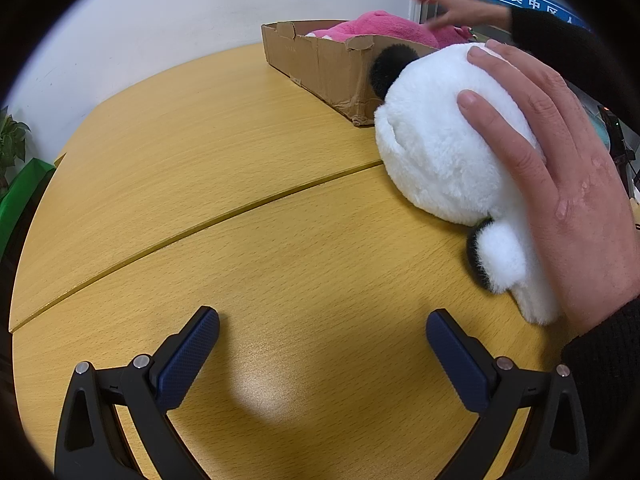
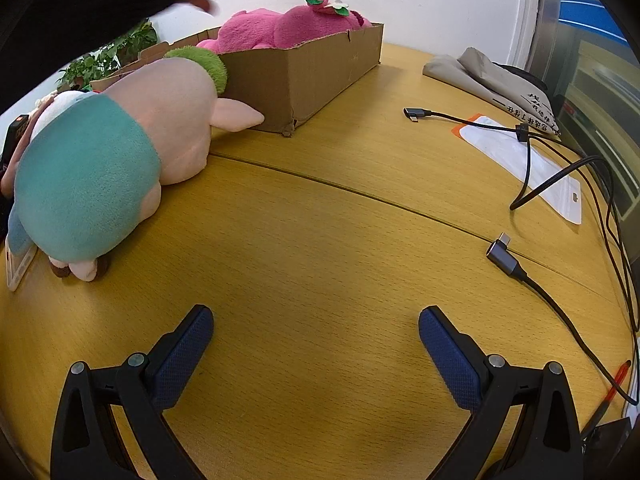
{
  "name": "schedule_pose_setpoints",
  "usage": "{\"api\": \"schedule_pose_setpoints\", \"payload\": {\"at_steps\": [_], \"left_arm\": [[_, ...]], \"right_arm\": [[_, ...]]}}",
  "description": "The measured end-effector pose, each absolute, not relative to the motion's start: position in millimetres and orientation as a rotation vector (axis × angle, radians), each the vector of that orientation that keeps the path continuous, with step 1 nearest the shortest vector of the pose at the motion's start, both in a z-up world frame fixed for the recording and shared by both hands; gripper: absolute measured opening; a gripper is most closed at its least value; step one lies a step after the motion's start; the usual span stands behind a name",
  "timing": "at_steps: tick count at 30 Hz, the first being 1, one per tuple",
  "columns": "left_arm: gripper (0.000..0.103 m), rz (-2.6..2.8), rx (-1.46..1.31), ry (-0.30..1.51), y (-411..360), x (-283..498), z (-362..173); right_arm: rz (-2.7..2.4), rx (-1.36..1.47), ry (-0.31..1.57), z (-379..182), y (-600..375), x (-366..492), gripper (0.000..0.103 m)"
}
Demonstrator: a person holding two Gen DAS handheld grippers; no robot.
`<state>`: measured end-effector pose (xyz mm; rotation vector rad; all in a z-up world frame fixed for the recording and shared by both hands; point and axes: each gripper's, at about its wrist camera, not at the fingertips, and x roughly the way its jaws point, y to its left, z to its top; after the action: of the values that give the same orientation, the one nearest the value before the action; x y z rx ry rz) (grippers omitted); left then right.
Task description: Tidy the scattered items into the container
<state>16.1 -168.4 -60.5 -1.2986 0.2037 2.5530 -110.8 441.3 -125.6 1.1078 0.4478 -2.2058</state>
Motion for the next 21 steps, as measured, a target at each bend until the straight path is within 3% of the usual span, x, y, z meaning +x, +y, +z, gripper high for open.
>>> {"api": "schedule_pose_setpoints", "payload": {"at_steps": [21], "left_arm": [[0.103, 2.560, -1.302, 0.199, -168.5, 15.4, -59.9]], "right_arm": [[-2.207, 1.108, 0.447, -125.6, 441.1, -110.9, 0.103]]}}
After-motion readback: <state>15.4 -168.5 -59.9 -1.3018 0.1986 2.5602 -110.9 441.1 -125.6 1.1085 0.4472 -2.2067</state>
